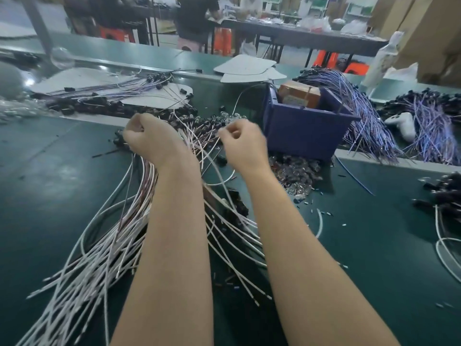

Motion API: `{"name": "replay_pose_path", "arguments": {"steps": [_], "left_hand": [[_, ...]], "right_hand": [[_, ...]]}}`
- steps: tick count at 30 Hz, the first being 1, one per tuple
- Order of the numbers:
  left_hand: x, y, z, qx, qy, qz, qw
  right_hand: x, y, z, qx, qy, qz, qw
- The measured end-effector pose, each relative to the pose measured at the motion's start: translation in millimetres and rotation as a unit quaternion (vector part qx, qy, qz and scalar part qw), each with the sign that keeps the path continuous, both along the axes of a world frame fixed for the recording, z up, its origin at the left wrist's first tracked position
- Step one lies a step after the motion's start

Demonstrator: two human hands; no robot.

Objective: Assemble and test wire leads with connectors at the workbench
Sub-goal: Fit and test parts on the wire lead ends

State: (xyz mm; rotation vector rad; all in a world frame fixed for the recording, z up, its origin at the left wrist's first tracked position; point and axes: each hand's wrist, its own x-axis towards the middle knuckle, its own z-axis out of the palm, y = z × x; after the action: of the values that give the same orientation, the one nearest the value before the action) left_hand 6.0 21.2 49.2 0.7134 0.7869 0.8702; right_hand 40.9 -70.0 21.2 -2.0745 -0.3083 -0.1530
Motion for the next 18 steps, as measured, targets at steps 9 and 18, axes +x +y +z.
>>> {"name": "replay_pose_path", "arguments": {"steps": [9, 18], "left_hand": [[19.6, -70.3, -2.0, 0.122, 0.076, -0.359, 0.922], [35.5, -118.4, -10.0, 0.288, 0.005, -0.397, 0.871]], "right_hand": [[0.6, -97.0, 44.6, 0.254, 0.014, 0.024, 0.967], [8.2, -144.2, 15.3, -0.03, 0.067, 0.03, 0.997]]}}
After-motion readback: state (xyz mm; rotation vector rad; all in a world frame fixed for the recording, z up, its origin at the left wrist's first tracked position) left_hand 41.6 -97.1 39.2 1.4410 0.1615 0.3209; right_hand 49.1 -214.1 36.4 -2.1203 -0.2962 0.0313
